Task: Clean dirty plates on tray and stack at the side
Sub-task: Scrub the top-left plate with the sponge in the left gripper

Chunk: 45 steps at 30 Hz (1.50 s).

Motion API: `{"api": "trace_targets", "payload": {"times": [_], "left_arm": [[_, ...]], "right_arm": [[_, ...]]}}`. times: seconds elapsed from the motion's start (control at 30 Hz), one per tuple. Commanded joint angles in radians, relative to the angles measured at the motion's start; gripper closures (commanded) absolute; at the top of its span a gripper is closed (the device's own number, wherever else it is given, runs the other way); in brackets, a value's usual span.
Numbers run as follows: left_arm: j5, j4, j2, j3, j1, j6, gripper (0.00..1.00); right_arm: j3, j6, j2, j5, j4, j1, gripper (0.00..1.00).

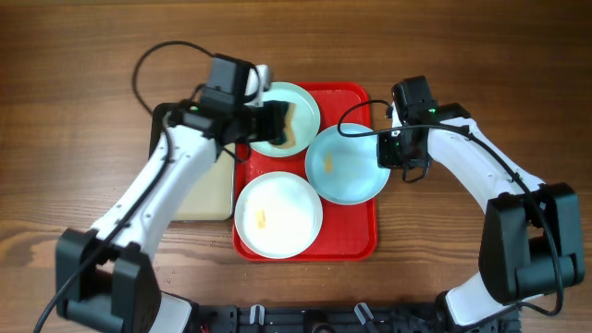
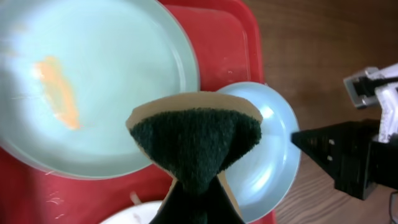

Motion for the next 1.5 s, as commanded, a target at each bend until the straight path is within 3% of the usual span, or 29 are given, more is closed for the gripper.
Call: {"api": "trace_targets", "payload": {"times": [0.0, 0.1, 0.23, 0.43, 0.8, 1.03, 1.27, 1.4, 1.47], "left_arm": [[-0.006, 0.074, 0.087, 0.003, -0.108, -0.091, 0.96], [-0.043, 0.123, 0.146, 0.003, -0.195, -0.115, 0.96], [-0.219, 0.149, 0.194, 0.003, -0.283, -0.181, 0.96], [-0.368, 0.17, 0.246, 0.003, -0.335, -0.245, 0.96], [-0.403, 0.192, 0.349, 0.003, -0.337, -0.248, 0.96], [-0.273, 0.181, 0.373, 0.003, -0.338, -0.247, 0.96], [0.106, 0.244, 0.382, 0.003, -0.334, -0.209, 0.96], [0.141, 0.298, 0.326, 0.045, -0.301, -0.179, 0.96], [0.054, 0.276, 0.272, 0.061, -0.275, -0.174, 0.96]], "right_arm": [[-0.006, -0.001, 0.011, -0.005, 0.001, 0.006, 0.95], [-0.006, -0.001, 0.011, -0.005, 0.001, 0.006, 0.95], [-0.006, -0.001, 0.011, -0.009, -0.001, 0.006, 0.95], [-0.006, -0.001, 0.011, -0.009, -0.002, 0.006, 0.95], [-0.006, -0.001, 0.011, -0.013, -0.003, 0.006, 0.96], [-0.006, -0.002, 0.011, -0.019, -0.002, 0.006, 0.96], [-0.006, -0.002, 0.011, -0.023, -0.002, 0.006, 0.96], [-0.006, -0.003, 0.011, -0.023, -0.003, 0.006, 0.96], [-0.006, -0.002, 0.011, -0.023, -0.003, 0.006, 0.96]]}}
